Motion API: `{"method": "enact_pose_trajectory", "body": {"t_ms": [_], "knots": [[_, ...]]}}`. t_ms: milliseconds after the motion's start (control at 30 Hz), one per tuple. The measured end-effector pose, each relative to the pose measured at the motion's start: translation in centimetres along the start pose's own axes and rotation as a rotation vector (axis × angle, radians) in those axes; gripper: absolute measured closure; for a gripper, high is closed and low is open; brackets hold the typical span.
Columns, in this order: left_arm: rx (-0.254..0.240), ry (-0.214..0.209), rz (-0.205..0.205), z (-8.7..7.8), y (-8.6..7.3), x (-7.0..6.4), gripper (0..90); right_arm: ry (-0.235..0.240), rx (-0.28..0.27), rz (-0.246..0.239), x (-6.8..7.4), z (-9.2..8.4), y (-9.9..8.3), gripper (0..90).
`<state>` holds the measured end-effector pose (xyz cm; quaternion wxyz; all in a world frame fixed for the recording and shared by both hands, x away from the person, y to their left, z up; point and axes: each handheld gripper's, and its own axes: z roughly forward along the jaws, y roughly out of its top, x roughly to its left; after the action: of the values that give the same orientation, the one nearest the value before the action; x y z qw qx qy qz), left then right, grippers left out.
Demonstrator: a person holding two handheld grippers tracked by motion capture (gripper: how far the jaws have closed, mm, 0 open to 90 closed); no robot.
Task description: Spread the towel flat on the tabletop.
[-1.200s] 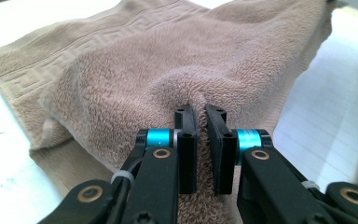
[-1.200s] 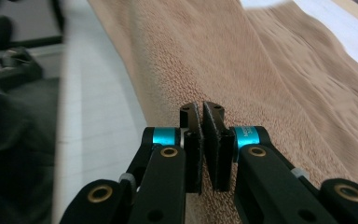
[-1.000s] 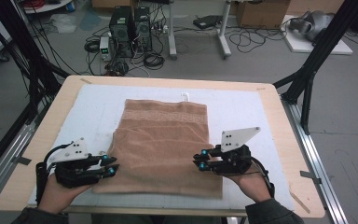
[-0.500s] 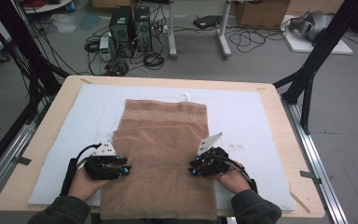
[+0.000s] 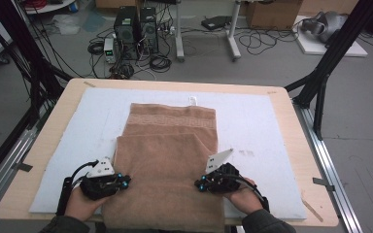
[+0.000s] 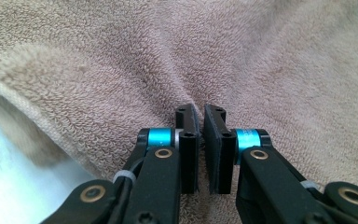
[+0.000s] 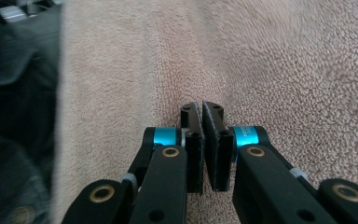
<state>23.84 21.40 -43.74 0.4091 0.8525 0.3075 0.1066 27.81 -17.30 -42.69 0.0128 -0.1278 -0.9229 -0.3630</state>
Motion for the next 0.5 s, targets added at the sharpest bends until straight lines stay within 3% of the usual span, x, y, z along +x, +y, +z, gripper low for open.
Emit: {"method": "enact_pose_trajectory", "body": {"t_ms": [100,167,267,300,367,467,500], "knots": [[-0.008,-0.033,0.007,-1.3,-0.2,-1.2,84.1,0.041,-0.012,-0.017,1.6,-0.4,-0.1,87.5],[-0.033,-0.057,0.026,-2.4,0.0,-2.2,82.8,0.101,-0.054,-0.029,2.9,-1.4,0.1,86.7],[-0.065,-0.067,0.024,-3.5,0.7,-2.3,69.7,0.119,-0.144,-0.053,3.9,-3.3,0.9,83.0],[-0.072,-0.058,0.030,-3.5,1.0,-2.1,67.3,0.102,-0.167,-0.054,3.8,-3.8,1.2,81.0],[-0.077,-0.030,0.024,-3.1,1.5,-1.2,63.9,0.015,-0.162,-0.064,3.1,-4.3,1.7,76.0],[-0.060,-0.005,0.014,-1.4,1.8,0.2,60.8,-0.085,-0.092,-0.027,0.7,-3.6,1.5,71.7],[-0.048,-0.010,0.005,-0.7,1.8,0.7,59.8,-0.087,-0.074,-0.007,-0.2,-3.0,1.2,71.4]]}}
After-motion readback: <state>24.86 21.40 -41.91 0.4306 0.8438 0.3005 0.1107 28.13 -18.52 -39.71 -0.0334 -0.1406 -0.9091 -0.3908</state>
